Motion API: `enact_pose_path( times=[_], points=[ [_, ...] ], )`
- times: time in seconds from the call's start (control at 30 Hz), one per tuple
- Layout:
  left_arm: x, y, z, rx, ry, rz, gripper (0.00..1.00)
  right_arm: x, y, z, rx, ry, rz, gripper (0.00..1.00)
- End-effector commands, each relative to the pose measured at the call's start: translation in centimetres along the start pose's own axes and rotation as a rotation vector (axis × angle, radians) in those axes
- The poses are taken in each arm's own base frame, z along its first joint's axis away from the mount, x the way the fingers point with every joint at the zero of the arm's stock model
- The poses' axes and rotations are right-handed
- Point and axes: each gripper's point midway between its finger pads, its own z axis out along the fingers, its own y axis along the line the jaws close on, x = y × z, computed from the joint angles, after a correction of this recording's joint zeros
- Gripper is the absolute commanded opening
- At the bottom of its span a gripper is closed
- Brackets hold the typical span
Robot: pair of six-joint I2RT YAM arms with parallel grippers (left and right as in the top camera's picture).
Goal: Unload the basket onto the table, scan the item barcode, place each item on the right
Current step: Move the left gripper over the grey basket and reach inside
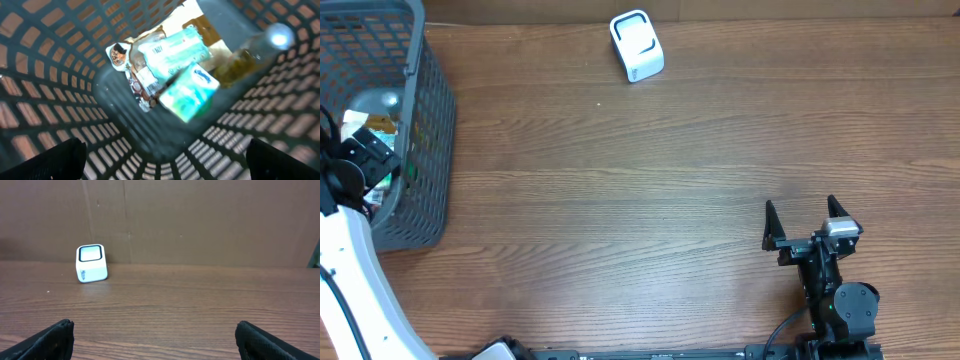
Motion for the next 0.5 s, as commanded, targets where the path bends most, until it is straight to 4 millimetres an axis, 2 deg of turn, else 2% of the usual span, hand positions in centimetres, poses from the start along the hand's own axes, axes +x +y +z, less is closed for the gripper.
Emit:
enact_pose_path(
  times=[0.0, 0.2, 0.47],
  points=[
    [-0.6, 0.4, 1.6, 0.025, 0.030, -0.015, 1.00, 0.3, -0.1, 0.0, 0.007, 0.001, -0.004, 1.00],
    [-0.8, -0.1, 4.8, 0.133, 0.088, 0.002, 0.99, 0.3, -0.1, 0.0, 0.007, 0.001, -0.004, 1.00],
    [0.6, -0.4, 9.4, 0.124, 0.177, 0.083, 0.99, 0.3, -0.1, 0.0, 0.007, 0.001, -0.004, 1.00]
  ],
)
